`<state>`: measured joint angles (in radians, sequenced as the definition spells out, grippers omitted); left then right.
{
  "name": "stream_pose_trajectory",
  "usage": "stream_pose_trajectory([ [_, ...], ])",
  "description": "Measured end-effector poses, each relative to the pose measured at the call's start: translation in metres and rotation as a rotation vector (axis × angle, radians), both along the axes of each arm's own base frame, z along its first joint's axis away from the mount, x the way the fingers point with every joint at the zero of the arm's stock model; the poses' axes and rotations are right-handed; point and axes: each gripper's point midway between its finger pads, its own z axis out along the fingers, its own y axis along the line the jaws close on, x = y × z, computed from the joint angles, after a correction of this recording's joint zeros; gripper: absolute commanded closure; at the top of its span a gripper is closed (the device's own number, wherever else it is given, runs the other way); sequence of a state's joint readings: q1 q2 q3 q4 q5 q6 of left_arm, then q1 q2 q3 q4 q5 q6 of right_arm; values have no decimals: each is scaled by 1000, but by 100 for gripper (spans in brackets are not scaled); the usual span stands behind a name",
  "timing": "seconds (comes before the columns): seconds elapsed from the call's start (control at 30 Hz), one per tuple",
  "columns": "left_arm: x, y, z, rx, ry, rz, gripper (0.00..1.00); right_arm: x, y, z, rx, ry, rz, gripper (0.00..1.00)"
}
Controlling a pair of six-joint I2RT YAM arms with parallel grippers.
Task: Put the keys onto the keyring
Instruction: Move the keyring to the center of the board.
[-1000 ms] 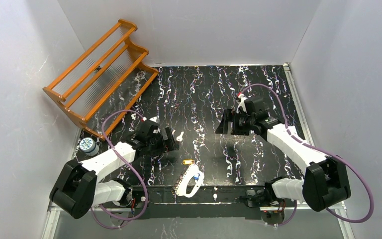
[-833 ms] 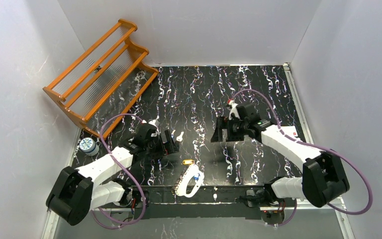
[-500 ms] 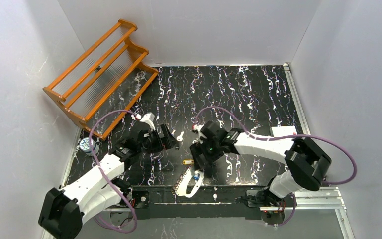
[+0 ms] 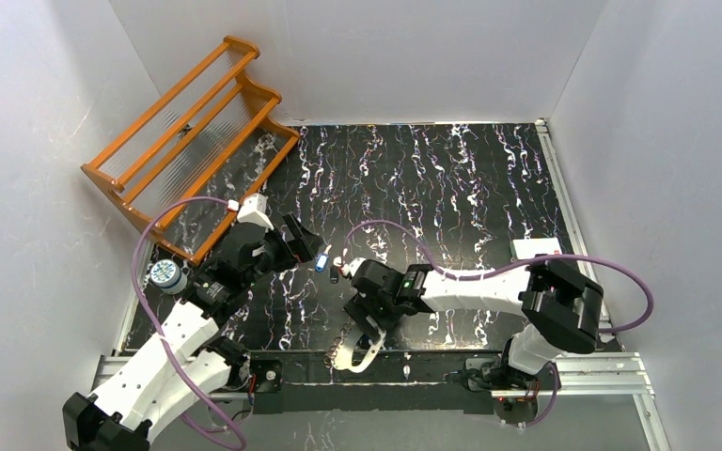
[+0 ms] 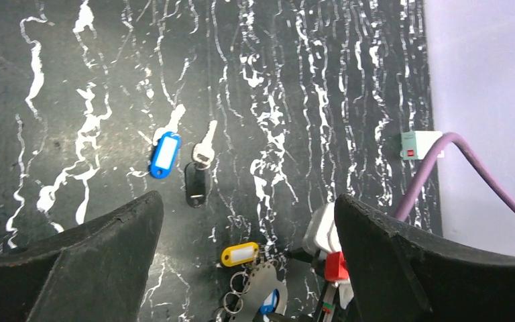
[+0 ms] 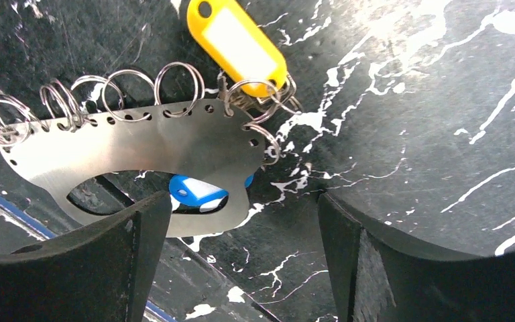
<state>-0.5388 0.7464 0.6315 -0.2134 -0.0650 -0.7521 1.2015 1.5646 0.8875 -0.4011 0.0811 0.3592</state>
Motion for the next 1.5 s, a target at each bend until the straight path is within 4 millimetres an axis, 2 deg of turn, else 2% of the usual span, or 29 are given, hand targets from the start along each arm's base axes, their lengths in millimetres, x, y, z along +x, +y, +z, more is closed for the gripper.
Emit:
stream_pose_trajectory([
  [0.1,-1,6,-6,27,21,23,3,-4,1,-4,-23,-27,26,20],
  [0.3,1,13,-14,72,55,59,3,4,3,-7,-64,-78,20,30],
  [0.47,2,14,-20,89,76,66,3,9,5,-6,-55,-81,-13,34],
  [0.6,2,14,-26,102,97,63,3,33,1,-5,-22,-52,-99,41],
  [0.7,2,13,-29,105,109,58,3,60,-10,-4,10,-28,-203,44],
  [0.83,1,6,-39,108,140,24,4,82,-35,-3,23,-2,-310,44],
  [0.93,-3,-2,-55,108,185,-19,5,92,-57,0,25,19,-382,37],
  [1.03,-9,-11,-77,95,243,-70,10,98,-66,12,61,30,-420,33],
  [1.13,-19,-22,-101,84,321,-123,16,98,-65,26,111,38,-421,30],
  [1.27,-36,-40,-117,59,383,-206,22,90,-58,37,165,66,-391,31],
  [1.4,-59,-61,-125,22,420,-287,25,77,-50,38,201,137,-353,34],
  [1.5,-81,-74,-133,0,457,-339,27,62,-47,29,208,222,-330,34],
])
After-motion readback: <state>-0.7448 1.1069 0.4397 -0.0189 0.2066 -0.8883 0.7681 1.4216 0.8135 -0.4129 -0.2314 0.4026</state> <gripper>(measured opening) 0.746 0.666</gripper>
